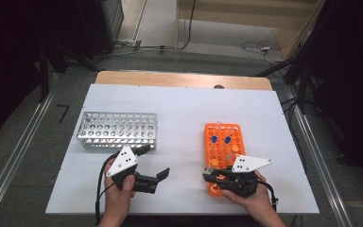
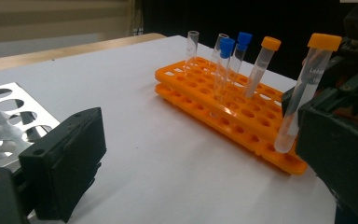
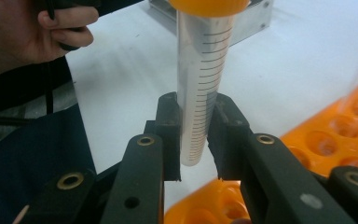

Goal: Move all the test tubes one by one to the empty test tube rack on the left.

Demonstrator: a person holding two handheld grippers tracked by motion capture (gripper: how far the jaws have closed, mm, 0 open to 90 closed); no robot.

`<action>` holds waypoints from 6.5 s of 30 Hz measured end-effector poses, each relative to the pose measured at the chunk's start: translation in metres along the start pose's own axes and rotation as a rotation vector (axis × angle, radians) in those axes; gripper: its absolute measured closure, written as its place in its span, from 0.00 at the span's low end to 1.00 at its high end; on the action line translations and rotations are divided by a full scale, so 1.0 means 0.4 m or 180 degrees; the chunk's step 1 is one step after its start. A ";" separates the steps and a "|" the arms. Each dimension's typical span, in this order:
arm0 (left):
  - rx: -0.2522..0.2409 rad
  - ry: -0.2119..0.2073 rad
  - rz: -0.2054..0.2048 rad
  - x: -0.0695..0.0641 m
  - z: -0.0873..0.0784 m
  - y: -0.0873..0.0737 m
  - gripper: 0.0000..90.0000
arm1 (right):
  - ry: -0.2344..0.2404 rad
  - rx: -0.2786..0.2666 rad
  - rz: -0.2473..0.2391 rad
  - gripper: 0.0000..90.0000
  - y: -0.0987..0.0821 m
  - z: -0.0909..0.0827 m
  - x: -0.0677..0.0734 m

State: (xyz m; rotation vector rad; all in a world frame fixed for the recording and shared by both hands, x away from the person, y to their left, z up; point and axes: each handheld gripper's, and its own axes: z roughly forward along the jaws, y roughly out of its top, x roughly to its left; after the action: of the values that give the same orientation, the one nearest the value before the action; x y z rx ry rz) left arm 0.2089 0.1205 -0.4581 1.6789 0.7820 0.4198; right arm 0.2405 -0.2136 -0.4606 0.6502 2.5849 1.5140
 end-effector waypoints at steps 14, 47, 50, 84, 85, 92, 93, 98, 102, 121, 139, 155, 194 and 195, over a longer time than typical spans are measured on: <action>0.0132 -0.0486 0.0003 -0.090 0.059 0.029 0.42 | 0.0098 0.0127 -0.0027 0.81 0.010 0.060 0.048; 0.0277 -0.0699 0.0135 -0.116 0.095 0.025 0.83 | 0.0185 -0.0009 -0.0159 0.69 0.012 0.066 0.060; 0.0240 -0.0623 0.0112 -0.103 0.083 0.028 0.83 | 0.0155 -0.0076 -0.0139 0.66 0.011 0.052 0.051; 0.0026 -0.0105 -0.0016 0.022 -0.011 0.070 0.84 | -0.0397 -0.0390 0.0153 0.28 -0.048 -0.138 -0.101; 0.0024 -0.0086 -0.0001 0.027 -0.013 0.075 0.84 | -0.0402 -0.0399 0.0167 0.28 -0.050 -0.141 -0.104; -0.0025 0.0014 0.0007 0.063 -0.015 0.102 0.84 | -0.0503 -0.0428 0.0210 0.28 -0.058 -0.160 -0.125; -0.0024 0.0025 0.0007 0.069 -0.015 0.105 0.83 | -0.0515 -0.0430 0.0221 0.28 -0.060 -0.163 -0.128; -0.0037 0.0061 -0.0026 0.099 -0.011 0.117 0.83 | -0.0608 -0.0469 0.0280 0.25 -0.067 -0.182 -0.149; -0.0049 0.0132 -0.0034 0.123 -0.006 0.127 0.83 | -0.0658 -0.0451 0.0298 0.17 -0.073 -0.191 -0.162; -0.0122 0.0436 -0.0076 0.216 0.050 0.186 0.83 | -0.0652 -0.0479 0.0433 0.00 -0.088 -0.208 -0.195; -0.0156 0.0886 -0.0150 0.304 0.123 0.194 0.83 | -0.0654 -0.0462 0.0468 0.00 -0.094 -0.204 -0.203; 0.0093 0.0989 -0.0064 0.322 0.171 0.163 0.83 | -0.0658 -0.0457 0.0480 0.00 -0.097 -0.202 -0.205; 0.0671 0.0989 -0.0235 0.315 0.186 0.138 0.69 | -0.0644 -0.0448 0.0469 0.00 -0.095 -0.187 -0.203; 0.0645 0.1007 -0.0228 0.313 0.184 0.139 0.65 | -0.0644 -0.0454 0.0466 0.00 -0.094 -0.186 -0.202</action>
State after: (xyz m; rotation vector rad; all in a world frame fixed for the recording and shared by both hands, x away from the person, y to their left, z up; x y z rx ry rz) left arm 0.3609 0.1490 -0.4403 1.7884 1.1454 0.5804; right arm 0.2813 -0.3222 -0.4662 0.9399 2.3024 1.5644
